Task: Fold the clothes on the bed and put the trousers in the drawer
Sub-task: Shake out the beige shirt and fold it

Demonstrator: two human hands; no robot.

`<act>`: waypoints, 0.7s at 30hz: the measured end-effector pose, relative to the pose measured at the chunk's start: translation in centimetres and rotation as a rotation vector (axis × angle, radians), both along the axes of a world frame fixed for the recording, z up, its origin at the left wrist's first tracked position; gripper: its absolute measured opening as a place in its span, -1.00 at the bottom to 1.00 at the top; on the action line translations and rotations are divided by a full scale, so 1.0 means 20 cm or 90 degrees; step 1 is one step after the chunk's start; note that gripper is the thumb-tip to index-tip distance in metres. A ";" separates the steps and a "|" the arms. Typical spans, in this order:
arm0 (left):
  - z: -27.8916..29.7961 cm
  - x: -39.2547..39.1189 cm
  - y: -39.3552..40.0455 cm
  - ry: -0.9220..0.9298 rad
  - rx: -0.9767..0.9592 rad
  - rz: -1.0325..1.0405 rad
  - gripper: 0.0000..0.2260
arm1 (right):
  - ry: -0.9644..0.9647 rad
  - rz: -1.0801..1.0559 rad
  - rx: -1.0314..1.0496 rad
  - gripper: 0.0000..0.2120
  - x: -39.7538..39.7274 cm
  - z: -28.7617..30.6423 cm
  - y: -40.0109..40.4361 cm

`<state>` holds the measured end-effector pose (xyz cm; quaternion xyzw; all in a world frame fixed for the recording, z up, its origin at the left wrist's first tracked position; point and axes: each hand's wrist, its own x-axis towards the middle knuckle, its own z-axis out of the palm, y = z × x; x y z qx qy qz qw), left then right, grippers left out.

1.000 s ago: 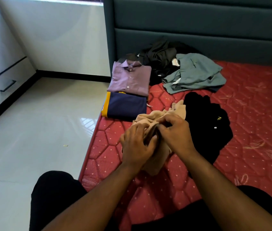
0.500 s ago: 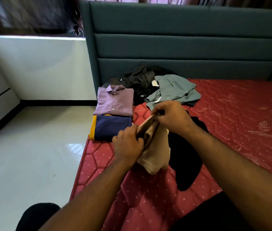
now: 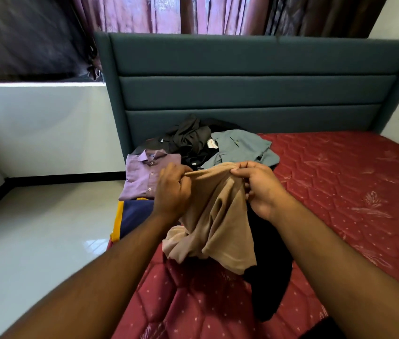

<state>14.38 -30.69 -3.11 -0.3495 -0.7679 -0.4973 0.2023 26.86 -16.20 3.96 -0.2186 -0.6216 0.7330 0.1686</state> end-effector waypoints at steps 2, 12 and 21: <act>0.03 -0.06 0.01 -0.029 -0.019 -0.049 -0.87 | -0.012 0.055 -0.030 -0.81 -0.01 0.02 0.06; 0.48 -0.21 0.08 0.064 -0.079 -0.036 -0.81 | -0.084 0.231 0.545 -0.85 -0.07 0.29 0.38; 1.60 -0.12 0.12 0.592 -0.281 0.174 -0.51 | 0.129 -0.001 0.517 -0.78 -0.13 0.83 0.41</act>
